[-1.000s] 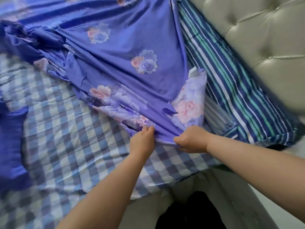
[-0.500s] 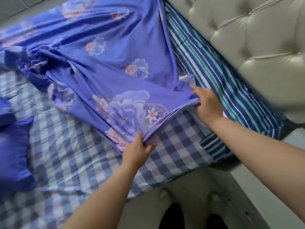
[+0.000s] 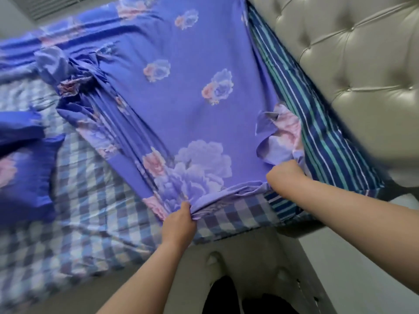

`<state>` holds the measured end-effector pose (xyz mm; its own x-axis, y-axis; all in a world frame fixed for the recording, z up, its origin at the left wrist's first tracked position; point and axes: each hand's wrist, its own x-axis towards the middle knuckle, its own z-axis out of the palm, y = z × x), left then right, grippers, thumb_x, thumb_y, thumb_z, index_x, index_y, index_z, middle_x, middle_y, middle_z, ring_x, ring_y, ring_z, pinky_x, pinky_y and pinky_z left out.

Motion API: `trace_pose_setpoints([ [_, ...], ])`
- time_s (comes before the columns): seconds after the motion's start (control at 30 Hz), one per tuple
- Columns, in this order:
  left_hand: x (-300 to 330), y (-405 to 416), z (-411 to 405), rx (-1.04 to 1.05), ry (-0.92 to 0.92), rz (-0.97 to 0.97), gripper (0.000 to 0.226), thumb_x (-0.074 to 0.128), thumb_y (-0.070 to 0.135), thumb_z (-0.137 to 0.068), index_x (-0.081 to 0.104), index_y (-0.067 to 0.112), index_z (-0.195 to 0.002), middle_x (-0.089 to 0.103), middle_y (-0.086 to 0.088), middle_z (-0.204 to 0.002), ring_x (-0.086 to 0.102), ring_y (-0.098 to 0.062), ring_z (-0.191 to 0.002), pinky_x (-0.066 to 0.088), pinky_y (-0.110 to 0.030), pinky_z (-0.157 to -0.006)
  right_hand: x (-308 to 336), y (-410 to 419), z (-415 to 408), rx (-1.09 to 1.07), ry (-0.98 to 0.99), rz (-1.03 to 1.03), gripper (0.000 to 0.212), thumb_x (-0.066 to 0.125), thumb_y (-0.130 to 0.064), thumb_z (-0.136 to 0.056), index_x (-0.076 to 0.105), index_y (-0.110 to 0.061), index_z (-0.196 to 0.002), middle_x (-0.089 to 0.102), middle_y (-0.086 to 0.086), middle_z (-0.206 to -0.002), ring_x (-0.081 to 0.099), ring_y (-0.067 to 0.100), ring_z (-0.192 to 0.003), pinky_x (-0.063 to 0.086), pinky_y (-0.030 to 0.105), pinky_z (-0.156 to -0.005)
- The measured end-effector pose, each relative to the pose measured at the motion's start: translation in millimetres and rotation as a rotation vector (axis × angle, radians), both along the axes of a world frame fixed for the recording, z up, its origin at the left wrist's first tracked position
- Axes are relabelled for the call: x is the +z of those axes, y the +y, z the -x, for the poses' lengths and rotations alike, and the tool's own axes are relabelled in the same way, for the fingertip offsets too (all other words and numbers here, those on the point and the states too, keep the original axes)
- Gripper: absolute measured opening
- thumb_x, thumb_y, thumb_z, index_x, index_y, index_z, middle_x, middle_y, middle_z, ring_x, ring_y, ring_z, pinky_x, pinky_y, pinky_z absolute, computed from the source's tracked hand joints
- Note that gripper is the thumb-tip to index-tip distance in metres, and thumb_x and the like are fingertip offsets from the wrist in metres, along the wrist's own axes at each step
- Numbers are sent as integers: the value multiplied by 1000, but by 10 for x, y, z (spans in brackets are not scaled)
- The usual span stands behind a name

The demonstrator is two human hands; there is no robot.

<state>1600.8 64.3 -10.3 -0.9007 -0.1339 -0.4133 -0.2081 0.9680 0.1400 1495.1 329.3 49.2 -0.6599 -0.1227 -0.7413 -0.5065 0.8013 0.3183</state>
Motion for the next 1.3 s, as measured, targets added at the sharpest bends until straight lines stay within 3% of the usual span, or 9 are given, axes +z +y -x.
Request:
trace_pose_setpoints([
  [0.13, -64, 495, -102, 81, -74, -156, 35, 58, 39, -86, 51, 22, -115, 65, -9, -109, 61, -33, -102, 44, -35, -75, -130, 233, -43, 127, -37, -232, 32, 44, -28, -96, 53, -26, -126, 53, -4, -135, 45, 22, -128, 24, 41, -107],
  [0.23, -99, 894, -142, 37, -94, -219, 29, 48, 15, -87, 58, 20, -113, 61, -10, -114, 59, -33, -106, 48, -38, -83, -236, 473, -32, 215, -59, -346, 38, 44, -28, -96, 47, -23, -133, 48, 0, -140, 39, 25, -132, 19, 45, -110],
  [0.37, -148, 1318, -157, -130, -147, -161, 34, 44, 8, -89, 60, 20, -116, 48, -12, -115, 56, -34, -104, 45, -40, -85, -352, 903, -100, -123, -146, -213, 62, 47, -36, -95, 17, -33, -149, 35, 7, -149, 32, 26, -137, 32, 7, -87],
  [0.43, -221, 1418, -167, -196, -186, -140, 33, 44, 10, -90, 59, 21, -118, 48, -10, -118, 53, -33, -106, 44, -40, -85, -388, 1041, -197, -197, -219, -439, 59, 51, -50, -88, 40, -25, -140, 39, 2, -148, 30, 28, -138, 22, 43, -113],
  [0.5, -320, 1459, -196, -219, -236, -154, 33, 44, 10, -90, 61, 21, -116, 53, -9, -118, 53, -33, -109, 44, -39, -85, -511, 1176, -341, -190, -105, -500, 50, 53, -40, -88, 48, -25, -136, 40, 7, -148, 31, 35, -138, 7, 68, -109],
  [0.73, -588, 1449, -397, -265, -294, -200, 40, 44, 11, -87, 49, 19, -126, 60, -16, -117, 49, -34, -111, 40, -38, -84, -1072, 1169, -754, -246, 127, 2, 69, 44, -31, -93, 8, -25, -152, 15, 7, -157, 20, 38, -141, 3, 65, -109],
  [0.87, -605, 1465, -423, -316, -125, -202, 15, 49, 11, -83, 57, 13, -96, 65, -15, -99, 57, -37, -94, 32, -36, -66, -1273, 668, -993, 161, 43, 647, 54, 64, -17, -78, 52, -19, -130, 59, 7, -126, 59, 28, -113, 45, 44, -92],
  [1.07, -684, 974, -316, -355, 183, 16, 23, 71, 4, -55, 58, 14, -71, 54, -9, -72, 55, -30, -55, 33, -30, -43, -1213, 550, -1188, -62, -71, 551, 38, 37, -13, -90, 41, -24, -126, 64, 7, -114, 62, 33, -99, 37, 36, -67],
  [1.3, -640, 274, 35, -125, 745, -7, 15, 57, -4, -64, 61, 8, -70, 60, -12, -85, 49, -31, -84, 40, -36, -80, -1235, 572, -1244, -126, -2, 505, 52, 36, -10, -90, 33, -28, -139, 65, 4, -110, 63, 29, -95, 31, 32, -57],
])
